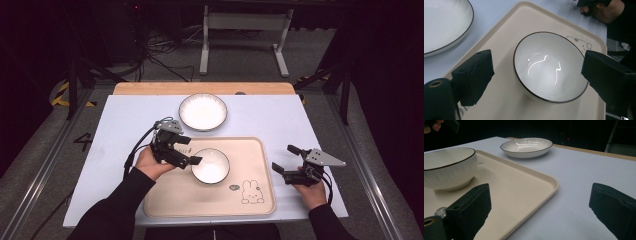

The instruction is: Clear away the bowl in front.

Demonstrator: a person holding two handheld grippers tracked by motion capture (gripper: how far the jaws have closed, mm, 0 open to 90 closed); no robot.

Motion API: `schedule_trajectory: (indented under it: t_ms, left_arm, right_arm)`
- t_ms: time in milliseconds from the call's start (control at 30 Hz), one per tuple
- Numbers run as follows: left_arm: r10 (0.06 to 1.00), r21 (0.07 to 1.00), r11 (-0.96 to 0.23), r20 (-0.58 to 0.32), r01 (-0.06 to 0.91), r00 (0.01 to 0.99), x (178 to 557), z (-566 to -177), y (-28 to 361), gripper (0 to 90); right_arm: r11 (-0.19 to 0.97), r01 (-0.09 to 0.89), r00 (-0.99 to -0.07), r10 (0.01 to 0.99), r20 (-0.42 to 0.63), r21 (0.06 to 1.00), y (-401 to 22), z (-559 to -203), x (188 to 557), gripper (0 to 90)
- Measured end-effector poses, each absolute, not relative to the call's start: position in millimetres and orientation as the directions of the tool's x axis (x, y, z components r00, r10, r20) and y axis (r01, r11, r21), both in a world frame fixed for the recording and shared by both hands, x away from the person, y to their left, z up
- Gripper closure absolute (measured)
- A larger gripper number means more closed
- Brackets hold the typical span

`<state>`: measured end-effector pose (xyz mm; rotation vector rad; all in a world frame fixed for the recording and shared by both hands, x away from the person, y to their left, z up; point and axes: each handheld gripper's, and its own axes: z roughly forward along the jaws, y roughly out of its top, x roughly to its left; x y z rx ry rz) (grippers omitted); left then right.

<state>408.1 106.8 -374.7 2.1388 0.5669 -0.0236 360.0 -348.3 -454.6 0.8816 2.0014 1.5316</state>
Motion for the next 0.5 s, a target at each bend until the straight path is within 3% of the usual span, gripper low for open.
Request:
schedule_trajectory:
  t_ms: [500]
  left_arm:
    - [0.458, 0.864, -0.314, -0.225, 0.393, 0.86, 389, -381, 157, 6.4]
  right_arm:
    - [0.173, 0.206, -0.686, 0.727, 0.016, 0.963, -348, -455, 360, 4.9]
